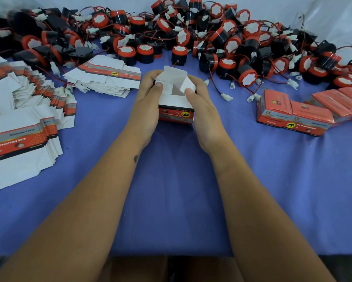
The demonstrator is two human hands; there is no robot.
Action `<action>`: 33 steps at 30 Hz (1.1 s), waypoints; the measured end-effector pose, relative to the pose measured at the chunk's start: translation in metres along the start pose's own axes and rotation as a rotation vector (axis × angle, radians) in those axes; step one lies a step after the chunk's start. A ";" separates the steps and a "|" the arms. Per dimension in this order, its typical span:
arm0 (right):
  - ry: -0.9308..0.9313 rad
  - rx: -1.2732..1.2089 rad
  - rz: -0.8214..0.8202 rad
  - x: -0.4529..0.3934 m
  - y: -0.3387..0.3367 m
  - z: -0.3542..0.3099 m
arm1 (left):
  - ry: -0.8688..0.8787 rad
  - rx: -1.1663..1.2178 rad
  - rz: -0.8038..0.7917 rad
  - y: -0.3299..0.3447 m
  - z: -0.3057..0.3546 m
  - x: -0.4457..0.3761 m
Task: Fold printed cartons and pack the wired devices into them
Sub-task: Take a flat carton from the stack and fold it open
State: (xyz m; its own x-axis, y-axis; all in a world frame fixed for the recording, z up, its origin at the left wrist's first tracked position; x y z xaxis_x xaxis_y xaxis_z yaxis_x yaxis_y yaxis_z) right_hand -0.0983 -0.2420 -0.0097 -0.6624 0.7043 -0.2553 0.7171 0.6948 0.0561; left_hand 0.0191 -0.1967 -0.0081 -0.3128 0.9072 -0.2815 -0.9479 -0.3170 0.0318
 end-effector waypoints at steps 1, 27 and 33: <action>-0.010 -0.014 -0.010 0.000 0.001 -0.001 | 0.004 0.003 0.000 0.000 0.000 0.000; 0.033 0.126 0.211 0.006 -0.001 -0.011 | -0.048 0.006 -0.062 -0.001 -0.001 0.004; 0.099 0.461 0.320 0.002 -0.001 -0.005 | -0.031 -0.041 0.004 0.003 0.000 0.005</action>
State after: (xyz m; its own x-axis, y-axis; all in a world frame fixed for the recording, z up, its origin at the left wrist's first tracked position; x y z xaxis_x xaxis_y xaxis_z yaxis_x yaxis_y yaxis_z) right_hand -0.1010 -0.2403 -0.0057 -0.3982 0.8948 -0.2021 0.8911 0.3251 -0.3166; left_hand 0.0145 -0.1935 -0.0095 -0.3189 0.9139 -0.2511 -0.9436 -0.3311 -0.0066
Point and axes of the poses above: each hand's wrist, its own x-axis away from the middle knuckle, its own y-axis out of the palm, z = x × y, the point moved 3 cm from there along -x, towards the middle knuckle, and after that the axes turned 9 degrees about -z, right-handed, at the moved point
